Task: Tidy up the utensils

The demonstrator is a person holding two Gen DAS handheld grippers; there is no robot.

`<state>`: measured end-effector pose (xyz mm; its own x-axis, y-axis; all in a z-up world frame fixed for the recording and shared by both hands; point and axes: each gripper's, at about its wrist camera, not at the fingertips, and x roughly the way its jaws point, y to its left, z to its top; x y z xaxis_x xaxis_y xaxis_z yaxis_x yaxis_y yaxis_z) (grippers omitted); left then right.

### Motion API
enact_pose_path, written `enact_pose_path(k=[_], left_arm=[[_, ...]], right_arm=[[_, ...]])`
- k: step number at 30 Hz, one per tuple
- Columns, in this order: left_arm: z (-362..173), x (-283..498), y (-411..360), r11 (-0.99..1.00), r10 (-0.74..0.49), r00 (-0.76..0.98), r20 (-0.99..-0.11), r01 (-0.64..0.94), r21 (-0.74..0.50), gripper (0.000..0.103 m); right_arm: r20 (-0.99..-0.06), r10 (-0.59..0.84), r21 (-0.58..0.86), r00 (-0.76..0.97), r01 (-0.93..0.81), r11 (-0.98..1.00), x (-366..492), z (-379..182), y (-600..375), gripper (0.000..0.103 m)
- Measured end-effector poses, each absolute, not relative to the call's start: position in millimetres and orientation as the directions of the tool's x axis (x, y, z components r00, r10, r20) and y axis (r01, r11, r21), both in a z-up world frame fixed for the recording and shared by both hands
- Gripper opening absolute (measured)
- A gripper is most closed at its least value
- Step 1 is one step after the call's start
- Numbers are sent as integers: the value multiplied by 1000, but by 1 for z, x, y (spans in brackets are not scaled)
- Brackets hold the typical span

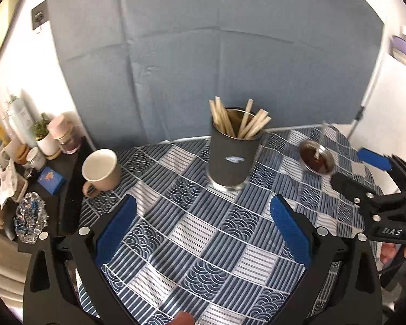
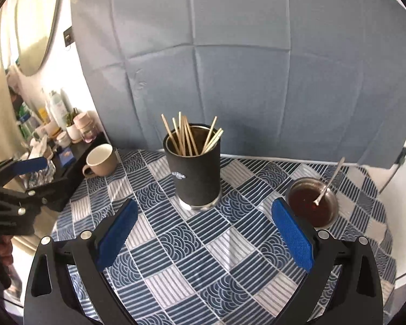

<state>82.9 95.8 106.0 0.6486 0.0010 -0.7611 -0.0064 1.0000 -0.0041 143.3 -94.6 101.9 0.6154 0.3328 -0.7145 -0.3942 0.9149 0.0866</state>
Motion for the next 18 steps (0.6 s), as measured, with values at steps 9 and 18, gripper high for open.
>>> enact_pose_path(k=[9,18], left_arm=[[95,72,78,996,71,642,-764,-5,89,97],[96,66,72,999,6,643,-766,31,34,97]], right_arm=[[-764,296,94,574,-355,930,137,91,-99,95],[-779,297,122,552,-331,936,142,83,-106,95]])
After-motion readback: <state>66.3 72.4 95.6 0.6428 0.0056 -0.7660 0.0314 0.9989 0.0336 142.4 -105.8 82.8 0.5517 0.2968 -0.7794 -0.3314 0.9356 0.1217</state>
